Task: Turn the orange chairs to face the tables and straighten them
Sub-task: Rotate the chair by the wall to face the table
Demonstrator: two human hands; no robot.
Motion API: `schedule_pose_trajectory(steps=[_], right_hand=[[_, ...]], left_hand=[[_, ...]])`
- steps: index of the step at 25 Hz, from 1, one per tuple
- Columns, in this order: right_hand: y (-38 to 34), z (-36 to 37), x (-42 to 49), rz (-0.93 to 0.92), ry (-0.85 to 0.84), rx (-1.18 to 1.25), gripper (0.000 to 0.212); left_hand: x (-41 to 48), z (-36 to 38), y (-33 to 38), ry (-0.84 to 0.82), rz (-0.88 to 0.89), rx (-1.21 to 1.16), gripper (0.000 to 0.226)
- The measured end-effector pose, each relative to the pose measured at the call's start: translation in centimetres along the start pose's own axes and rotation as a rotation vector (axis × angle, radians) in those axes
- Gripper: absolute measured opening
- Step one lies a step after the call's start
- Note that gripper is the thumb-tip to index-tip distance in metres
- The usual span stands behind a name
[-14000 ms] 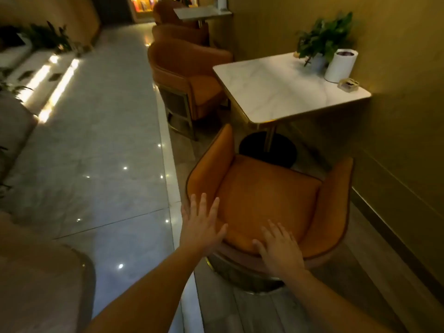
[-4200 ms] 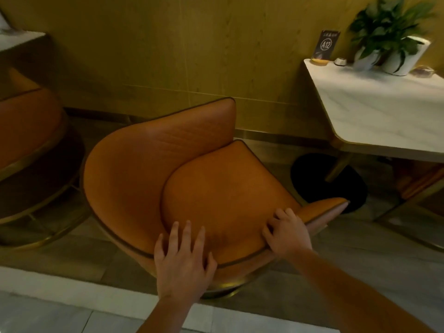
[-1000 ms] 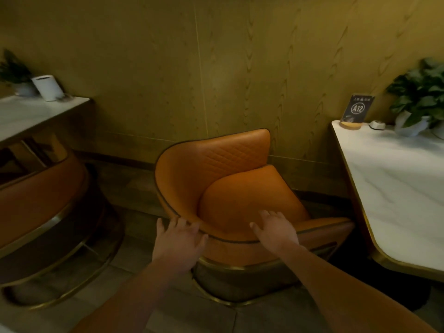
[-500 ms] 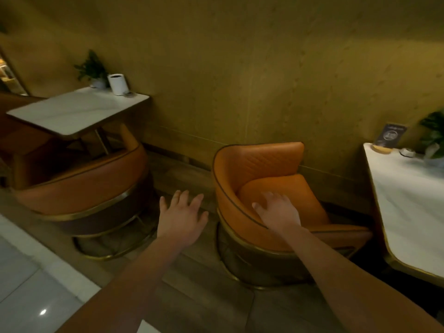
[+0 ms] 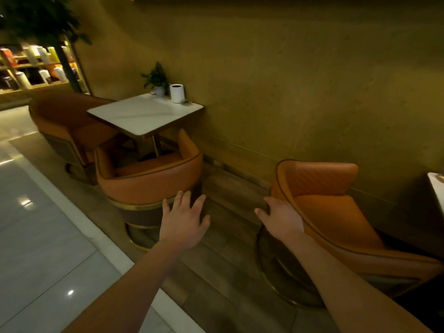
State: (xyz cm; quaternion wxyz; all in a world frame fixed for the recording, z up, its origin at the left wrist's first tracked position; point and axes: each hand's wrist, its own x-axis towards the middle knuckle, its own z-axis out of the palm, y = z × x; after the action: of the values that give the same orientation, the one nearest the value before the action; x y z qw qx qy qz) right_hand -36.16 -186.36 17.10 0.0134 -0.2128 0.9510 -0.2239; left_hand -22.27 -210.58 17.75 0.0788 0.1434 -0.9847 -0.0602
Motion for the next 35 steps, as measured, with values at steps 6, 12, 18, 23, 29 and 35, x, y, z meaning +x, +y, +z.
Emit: schedule_pose_trajectory(steps=[6, 12, 18, 23, 29, 35], right_hand=[[-8.3, 4.8, 5.3, -0.072, -0.065, -0.019, 0.061], [-17.0, 11.7, 13.5, -0.140, -0.066, 0.026, 0.059], [-24.1, 18.3, 24.1, -0.245, -0.120, 0.076, 0.055], [-28.5, 22.8, 31.7, -0.199, -0.203, 0.053, 0.058], [-33.2, 29.5, 37.3, -0.130, -0.211, 0.010, 0.059], [-40.5, 38.3, 40.8, 0.060, -0.194, -0.037, 0.058]], left_hand=[[0.5, 0.0, -8.6, 0.011, -0.114, 0.003, 0.061], [4.5, 1.1, -18.0, 0.012, -0.228, 0.017, 0.065], [12.0, 2.4, -27.7, -0.026, -0.277, 0.068, 0.067], [19.4, 3.7, -35.7, -0.085, -0.281, 0.078, 0.064], [26.6, 6.5, -45.5, -0.155, -0.233, 0.056, 0.063], [32.3, 9.6, -58.7, -0.238, -0.051, 0.021, 0.060]])
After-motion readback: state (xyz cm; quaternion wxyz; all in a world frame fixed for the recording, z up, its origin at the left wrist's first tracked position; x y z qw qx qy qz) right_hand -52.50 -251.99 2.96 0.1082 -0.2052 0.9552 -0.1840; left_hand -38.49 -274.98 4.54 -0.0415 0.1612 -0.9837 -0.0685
